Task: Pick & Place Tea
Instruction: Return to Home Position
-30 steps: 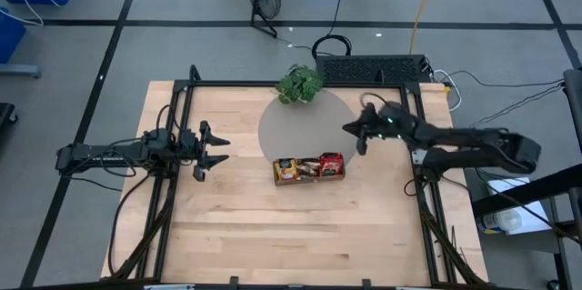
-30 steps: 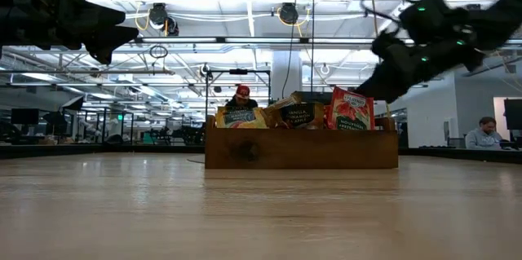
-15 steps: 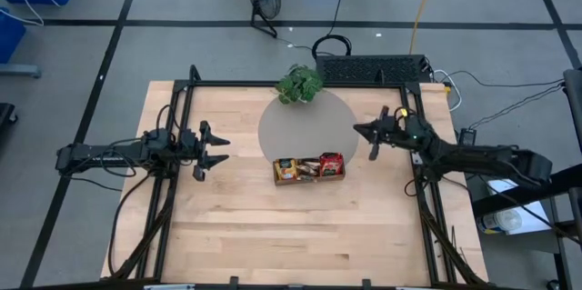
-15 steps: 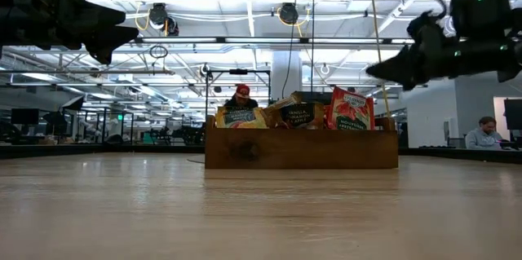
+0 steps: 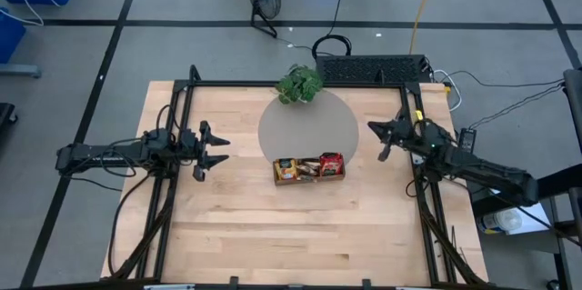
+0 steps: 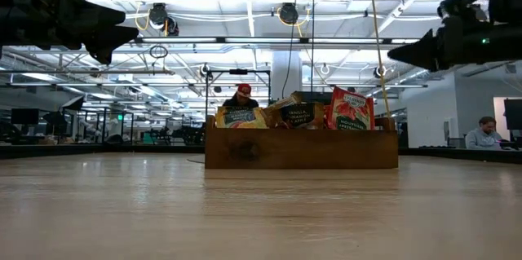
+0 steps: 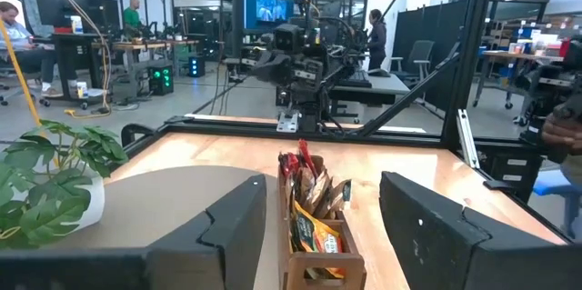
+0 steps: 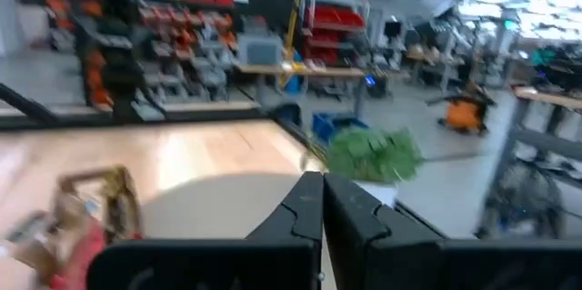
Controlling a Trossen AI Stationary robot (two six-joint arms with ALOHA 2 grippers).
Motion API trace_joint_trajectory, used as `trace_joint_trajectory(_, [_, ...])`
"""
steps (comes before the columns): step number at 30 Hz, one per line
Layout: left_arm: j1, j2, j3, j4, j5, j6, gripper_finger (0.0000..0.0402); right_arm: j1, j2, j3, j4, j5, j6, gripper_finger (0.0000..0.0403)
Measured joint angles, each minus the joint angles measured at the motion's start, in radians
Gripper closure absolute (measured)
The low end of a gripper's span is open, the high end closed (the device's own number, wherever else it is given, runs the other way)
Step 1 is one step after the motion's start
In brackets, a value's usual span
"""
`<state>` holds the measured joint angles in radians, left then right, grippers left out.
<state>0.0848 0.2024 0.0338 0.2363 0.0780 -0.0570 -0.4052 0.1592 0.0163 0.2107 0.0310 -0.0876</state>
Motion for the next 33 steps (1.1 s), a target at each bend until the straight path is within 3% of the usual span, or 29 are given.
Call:
trace_joint_trajectory(6, [0.000, 0.000, 0.000, 0.000, 0.000, 0.000, 0.0188, 0.004, -0.070, -0.001, 0.021, -0.005, 0.022, 0.0403])
trace_joint_trajectory(33, [0.000, 0.000, 0.000, 0.000, 0.000, 0.000, 0.0188, 0.003, -0.069, -0.002, 0.024, -0.006, 0.023, 0.0403])
